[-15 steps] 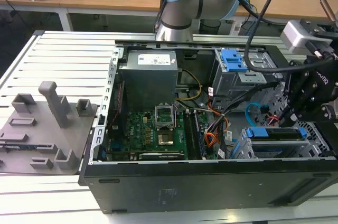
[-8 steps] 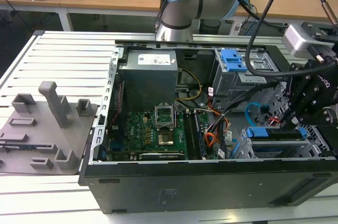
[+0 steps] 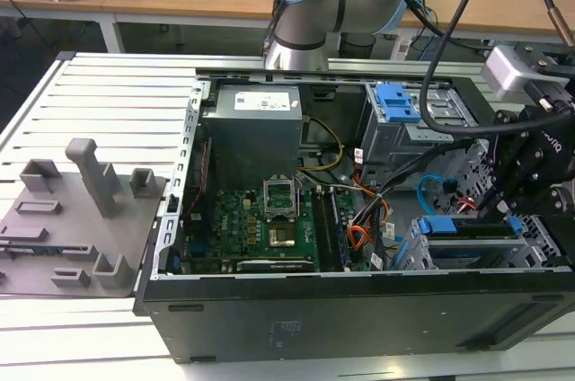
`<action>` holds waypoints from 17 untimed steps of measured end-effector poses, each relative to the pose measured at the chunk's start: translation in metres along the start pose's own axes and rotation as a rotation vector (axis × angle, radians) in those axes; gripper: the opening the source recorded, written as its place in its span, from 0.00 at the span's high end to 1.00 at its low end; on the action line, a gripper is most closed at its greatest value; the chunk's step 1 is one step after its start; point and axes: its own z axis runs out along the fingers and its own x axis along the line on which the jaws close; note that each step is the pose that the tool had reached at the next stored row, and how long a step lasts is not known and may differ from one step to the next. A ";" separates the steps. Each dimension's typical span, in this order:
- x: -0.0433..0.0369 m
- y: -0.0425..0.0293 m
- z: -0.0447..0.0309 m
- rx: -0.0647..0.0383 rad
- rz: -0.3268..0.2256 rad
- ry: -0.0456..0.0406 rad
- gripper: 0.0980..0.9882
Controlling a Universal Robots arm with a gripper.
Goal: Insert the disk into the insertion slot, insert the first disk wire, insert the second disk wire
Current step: 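Insert the first disk wire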
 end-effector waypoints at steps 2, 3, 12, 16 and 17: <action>-0.0017 -0.0005 0.0006 0.000 0.000 -0.0002 0.93; -0.0032 -0.0010 0.0012 0.000 -0.001 -0.0003 0.93; -0.0039 -0.0054 0.0041 0.000 -0.009 0.0002 0.93; -0.0033 -0.0063 0.0095 0.000 -0.011 0.0002 0.93; -0.0032 -0.0065 0.0103 0.000 -0.011 0.0001 0.93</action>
